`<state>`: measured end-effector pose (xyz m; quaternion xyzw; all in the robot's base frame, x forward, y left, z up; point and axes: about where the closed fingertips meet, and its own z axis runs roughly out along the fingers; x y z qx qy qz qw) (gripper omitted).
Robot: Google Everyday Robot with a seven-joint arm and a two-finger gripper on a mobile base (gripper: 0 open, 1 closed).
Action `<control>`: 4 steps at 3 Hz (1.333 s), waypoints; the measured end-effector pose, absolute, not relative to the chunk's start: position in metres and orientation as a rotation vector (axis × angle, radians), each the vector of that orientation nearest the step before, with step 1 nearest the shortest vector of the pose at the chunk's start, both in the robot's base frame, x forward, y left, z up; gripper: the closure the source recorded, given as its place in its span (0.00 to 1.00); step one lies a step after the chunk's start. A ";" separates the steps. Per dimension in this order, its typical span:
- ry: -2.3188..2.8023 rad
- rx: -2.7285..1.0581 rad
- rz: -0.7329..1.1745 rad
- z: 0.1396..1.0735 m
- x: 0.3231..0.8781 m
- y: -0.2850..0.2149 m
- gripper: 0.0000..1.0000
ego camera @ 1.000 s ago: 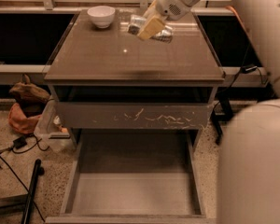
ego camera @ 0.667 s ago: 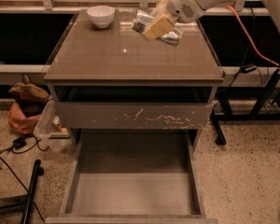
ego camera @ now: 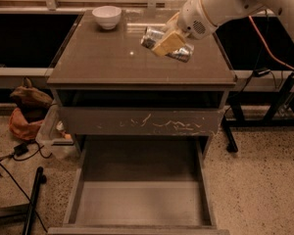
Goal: Place redbull can into middle drawer
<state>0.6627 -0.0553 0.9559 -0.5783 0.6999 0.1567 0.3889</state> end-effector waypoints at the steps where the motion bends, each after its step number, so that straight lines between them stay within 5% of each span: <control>1: 1.791 -1.475 0.410 0.951 0.658 -0.053 1.00; 3: 1.706 -1.364 0.374 0.964 0.594 -0.056 1.00; 4: 1.817 -1.305 0.440 0.891 0.560 -0.078 1.00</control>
Offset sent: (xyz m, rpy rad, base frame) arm -0.1218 -0.0129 -0.1022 0.0379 0.0686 -0.0372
